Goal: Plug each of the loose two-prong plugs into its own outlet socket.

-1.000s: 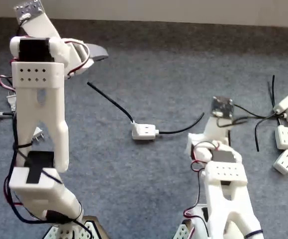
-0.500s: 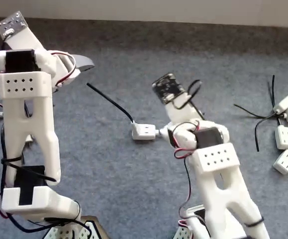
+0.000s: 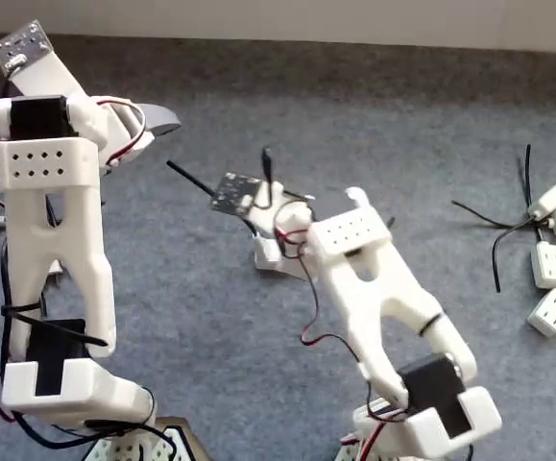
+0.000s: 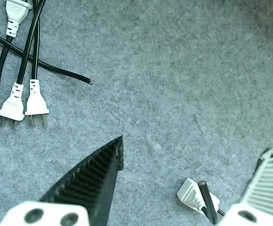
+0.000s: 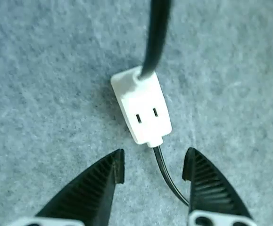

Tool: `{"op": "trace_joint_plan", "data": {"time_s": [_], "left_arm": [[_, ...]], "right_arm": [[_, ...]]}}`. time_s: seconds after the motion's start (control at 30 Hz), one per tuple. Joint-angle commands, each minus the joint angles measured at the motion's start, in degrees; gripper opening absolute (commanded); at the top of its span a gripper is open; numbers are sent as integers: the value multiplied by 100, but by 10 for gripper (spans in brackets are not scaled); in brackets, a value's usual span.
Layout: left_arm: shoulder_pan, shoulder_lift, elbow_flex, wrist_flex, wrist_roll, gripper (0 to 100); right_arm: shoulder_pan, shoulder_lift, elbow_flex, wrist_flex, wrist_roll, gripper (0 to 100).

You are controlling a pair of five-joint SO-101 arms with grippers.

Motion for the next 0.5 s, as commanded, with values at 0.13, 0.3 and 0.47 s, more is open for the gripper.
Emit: {"op": "trace_joint_plan", "data": {"time_s": [0.13,0.3,0.47], "left_arm": [[-13,-224,-13,-97,-9,415],[-13,-224,-13,-97,-9,415],[-13,-215,-13,-97,-9,415]], "right_arm": [[-233,1349,-1385,119,70,210],[-303,1921,-1727,119,70,210],[-312,2308,-1886,119,79,210]]}}
